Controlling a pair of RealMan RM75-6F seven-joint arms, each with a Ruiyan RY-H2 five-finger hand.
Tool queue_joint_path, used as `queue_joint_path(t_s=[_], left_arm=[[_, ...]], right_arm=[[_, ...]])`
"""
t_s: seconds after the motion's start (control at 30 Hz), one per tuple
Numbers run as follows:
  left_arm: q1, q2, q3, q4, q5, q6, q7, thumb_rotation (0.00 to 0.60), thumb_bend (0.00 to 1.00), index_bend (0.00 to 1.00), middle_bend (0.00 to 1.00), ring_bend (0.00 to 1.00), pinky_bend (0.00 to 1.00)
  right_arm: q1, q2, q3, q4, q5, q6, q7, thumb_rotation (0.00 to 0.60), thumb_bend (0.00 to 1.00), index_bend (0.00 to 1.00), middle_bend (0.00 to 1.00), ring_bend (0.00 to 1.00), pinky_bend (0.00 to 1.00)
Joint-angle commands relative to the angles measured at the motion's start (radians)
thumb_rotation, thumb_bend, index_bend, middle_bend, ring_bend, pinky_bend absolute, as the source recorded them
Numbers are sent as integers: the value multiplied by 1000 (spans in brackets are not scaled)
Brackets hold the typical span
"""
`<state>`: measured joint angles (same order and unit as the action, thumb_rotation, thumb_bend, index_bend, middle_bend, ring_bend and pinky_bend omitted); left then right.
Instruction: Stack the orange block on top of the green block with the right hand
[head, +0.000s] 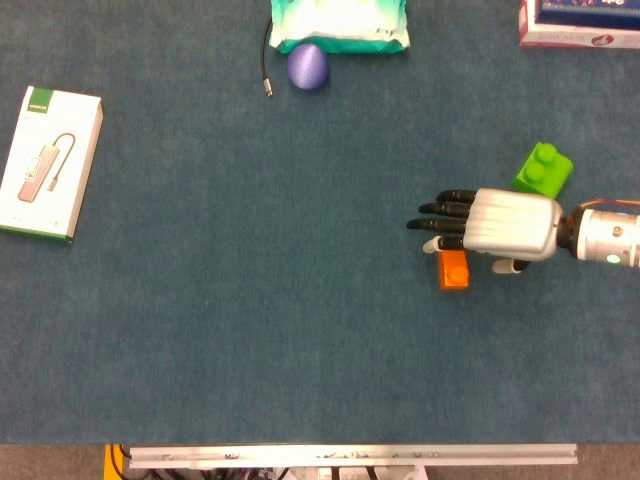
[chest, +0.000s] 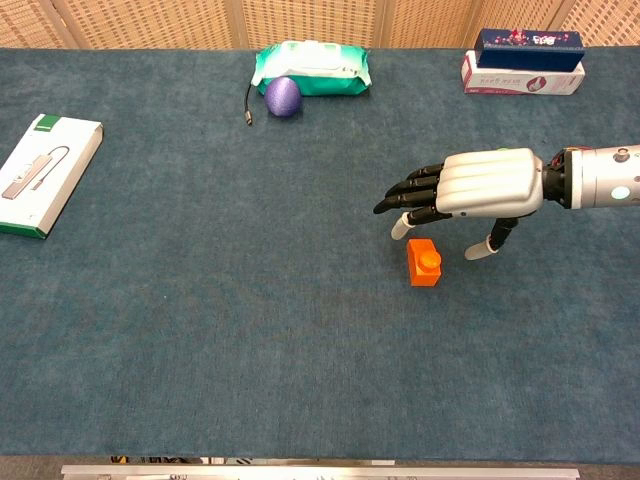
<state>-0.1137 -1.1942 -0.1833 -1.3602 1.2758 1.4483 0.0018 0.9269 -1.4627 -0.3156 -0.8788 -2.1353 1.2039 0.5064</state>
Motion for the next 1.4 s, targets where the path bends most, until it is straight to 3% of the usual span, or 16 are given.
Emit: queue_joint_path(t_s=[0.03,0.6,1.07,1.4], left_arm=[[1,0,0,0,-1,0,-1,600,0,48,281,249,536],[10,10,-2,-12,0,15,-12,600,0,48,281,249,537],[17,17,-4,-18,3,26,-22,600,0,48,281,249,537],[17,19,-6,-18,-1,22,-27,600,0,48,281,249,536]], right_arm=[[6,-7,-4,3,4,-3,-1,600,167,233,43,0,140],[42,-40,-33,-1,21,-24,-4,600,167,233,43,0,140],[86,-47,-49,-43,47,-112,-24,600,171,237,43,0,140],[94,-48,-50,-50,72,-130,-34,600,207,389,52,0,140]])
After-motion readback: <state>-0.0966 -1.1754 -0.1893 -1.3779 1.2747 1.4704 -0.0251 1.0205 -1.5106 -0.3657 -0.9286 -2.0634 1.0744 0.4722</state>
